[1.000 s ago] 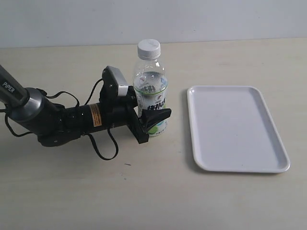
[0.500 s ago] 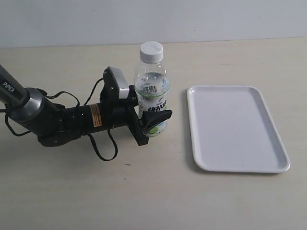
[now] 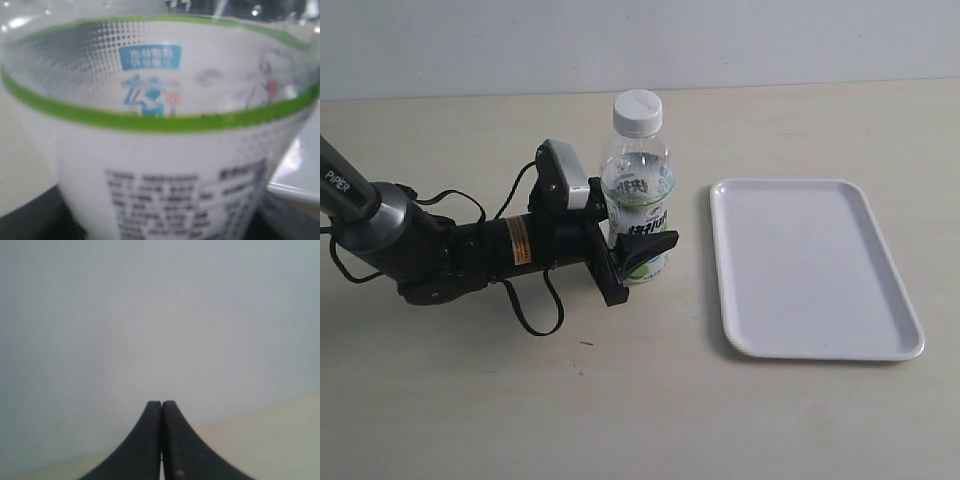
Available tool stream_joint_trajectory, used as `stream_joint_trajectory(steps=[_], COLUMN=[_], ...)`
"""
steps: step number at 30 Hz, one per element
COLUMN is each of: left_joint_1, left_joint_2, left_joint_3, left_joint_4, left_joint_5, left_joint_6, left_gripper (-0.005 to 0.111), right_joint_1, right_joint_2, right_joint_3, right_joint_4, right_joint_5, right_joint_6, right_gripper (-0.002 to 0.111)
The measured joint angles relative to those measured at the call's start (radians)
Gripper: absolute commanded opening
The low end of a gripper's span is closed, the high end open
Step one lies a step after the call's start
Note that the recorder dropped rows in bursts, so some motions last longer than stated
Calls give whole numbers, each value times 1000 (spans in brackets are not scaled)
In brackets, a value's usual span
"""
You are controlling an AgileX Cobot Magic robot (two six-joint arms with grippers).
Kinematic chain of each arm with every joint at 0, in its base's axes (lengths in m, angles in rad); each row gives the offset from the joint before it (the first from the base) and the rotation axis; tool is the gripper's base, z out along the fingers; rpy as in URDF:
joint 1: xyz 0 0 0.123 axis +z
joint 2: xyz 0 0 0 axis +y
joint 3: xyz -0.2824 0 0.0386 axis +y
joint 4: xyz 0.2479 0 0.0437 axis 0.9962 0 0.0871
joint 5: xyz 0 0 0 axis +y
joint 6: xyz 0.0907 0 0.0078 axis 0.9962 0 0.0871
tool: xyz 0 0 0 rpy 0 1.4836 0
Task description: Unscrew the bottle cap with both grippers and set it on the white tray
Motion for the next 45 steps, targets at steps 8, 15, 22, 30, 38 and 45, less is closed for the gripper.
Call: stream_joint_trajectory(steps=[8,15,22,30,38,45], left_joint_1=[0,0,0,0,0,0], left_joint_2=[-2,-12,-12,-32,-47,-53], left_joint_3=[0,0,0,0,0,0], left_joint_4=[11,29,37,64,82,97], left_joint_5=[1,20,20,57,91,101], left_joint_6=[0,6,22,26,26,26], left_gripper=[1,1,1,1,1,1], right_joint_1=[8,199,433,538,560,560], right_joint_2=[701,992,1099,1188,1227,1228], right_joint_3=[-745,-951,-955,-964,-966,-966], right_joint_4=[410,337,254,239,233,233], right_joint_5=[807,913,926,931,931,931], right_joint_6=[-506,-510,-461,-468,-452,-419], right_gripper=[0,0,4,69,67,67])
